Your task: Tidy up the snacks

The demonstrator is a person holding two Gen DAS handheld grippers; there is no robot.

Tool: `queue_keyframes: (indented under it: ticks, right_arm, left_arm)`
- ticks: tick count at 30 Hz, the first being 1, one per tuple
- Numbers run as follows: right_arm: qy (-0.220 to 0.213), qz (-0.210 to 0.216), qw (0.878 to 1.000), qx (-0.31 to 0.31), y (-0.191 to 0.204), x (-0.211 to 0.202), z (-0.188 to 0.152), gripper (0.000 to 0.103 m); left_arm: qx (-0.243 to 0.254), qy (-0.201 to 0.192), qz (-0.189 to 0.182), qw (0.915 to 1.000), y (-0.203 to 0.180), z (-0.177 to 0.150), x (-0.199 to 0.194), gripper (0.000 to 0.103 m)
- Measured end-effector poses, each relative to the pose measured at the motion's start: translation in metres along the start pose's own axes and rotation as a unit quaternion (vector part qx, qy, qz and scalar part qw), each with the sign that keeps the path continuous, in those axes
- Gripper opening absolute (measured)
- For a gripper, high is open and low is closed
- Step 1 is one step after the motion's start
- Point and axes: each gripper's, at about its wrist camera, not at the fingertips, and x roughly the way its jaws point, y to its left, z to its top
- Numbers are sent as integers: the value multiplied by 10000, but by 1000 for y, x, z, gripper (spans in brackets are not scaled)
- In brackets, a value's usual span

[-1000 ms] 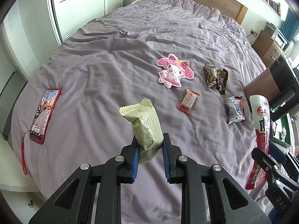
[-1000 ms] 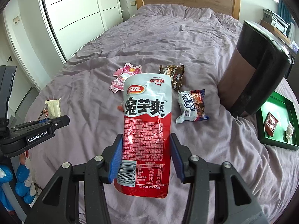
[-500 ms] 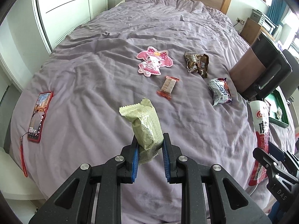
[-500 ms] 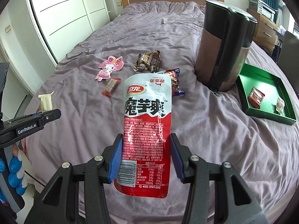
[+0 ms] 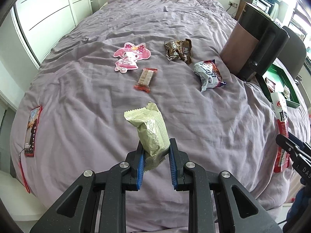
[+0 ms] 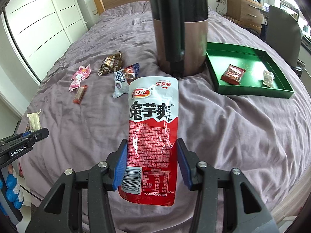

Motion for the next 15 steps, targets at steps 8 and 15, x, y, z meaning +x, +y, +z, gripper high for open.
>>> queue_keyframes:
  ticks: [8,15]
  right_arm:
    - [-241,-245,9979,544,-55,-9,6,103]
    - [-503,-424,9946,804,-91,-21,14,103]
  left_arm:
    - [490,40,-69,9988,-43,5,3,19]
    - [1048,104,-279,9940,-97,12,6,19]
